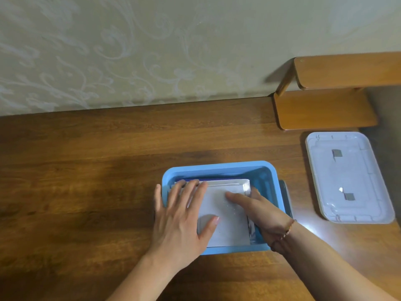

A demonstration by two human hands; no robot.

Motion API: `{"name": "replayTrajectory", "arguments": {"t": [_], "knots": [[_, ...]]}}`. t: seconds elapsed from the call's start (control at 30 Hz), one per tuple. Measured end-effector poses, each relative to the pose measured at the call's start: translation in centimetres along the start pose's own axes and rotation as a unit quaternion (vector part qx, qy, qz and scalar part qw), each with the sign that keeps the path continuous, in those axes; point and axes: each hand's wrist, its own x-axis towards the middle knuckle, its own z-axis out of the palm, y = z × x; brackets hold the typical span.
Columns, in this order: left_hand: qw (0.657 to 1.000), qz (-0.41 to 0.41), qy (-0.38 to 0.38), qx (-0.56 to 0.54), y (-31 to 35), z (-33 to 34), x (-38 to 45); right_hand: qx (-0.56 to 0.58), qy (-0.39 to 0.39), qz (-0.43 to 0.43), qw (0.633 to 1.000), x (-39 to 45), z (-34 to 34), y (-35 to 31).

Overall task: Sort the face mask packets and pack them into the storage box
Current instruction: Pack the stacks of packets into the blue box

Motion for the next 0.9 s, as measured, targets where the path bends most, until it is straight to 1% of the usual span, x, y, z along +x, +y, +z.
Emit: {"name": "replayTrajectory", "arguments": {"t": [0.17,0.27,0.33,0.43,0.53,0.6,0.7,0.77,0.8,0.83,0.9], "knots": [[0.998,0.033,-0.024,0.038,-0.8,-1.2,2.0,-0.014,0.011,-0.012,1.000,0.3,-1.0,-0.4],[0.998,0.025,-0.049,0.030,-2.0,-1.2,2.8,-0.002,-0.003,-0.001,1.000,0.3,-0.7,0.0],[0.999,0.021,-0.044,0.021,-2.4,-0.8,2.9,-0.001,-0.005,-0.007,1.000,0.3,-0.4,0.2],[1.000,0.022,-0.012,-0.007,-2.2,-0.7,2.8,-0.017,0.020,-0.010,1.000,0.3,0.0,0.5],[0.999,0.028,-0.007,-0.022,-2.1,-0.8,2.7,-0.003,0.003,0.007,1.000,0.0,0.3,-0.1],[0.998,0.039,-0.010,-0.050,-2.5,-0.8,2.6,-0.006,0.003,-0.004,1.000,-0.8,0.4,-0.9],[0.988,0.068,0.010,-0.139,-3.8,-1.4,1.8,-0.105,0.047,-0.062,0.991,-3.3,0.2,-1.8],[0.986,0.098,0.022,-0.136,-4.9,-2.0,0.8,-0.200,0.065,-0.124,0.970,-5.8,0.1,-1.9],[0.986,0.119,0.016,-0.113,-5.5,-2.3,0.3,-0.264,0.075,-0.167,0.947,-7.0,0.2,-1.6],[0.987,0.139,0.002,-0.081,-5.9,-2.6,-0.2,-0.338,0.092,-0.215,0.912,-7.9,0.2,-1.2],[0.985,0.166,-0.035,-0.011,-6.4,-3.1,-0.7,-0.465,0.125,-0.315,0.818,-8.4,-0.2,-0.6]]}}
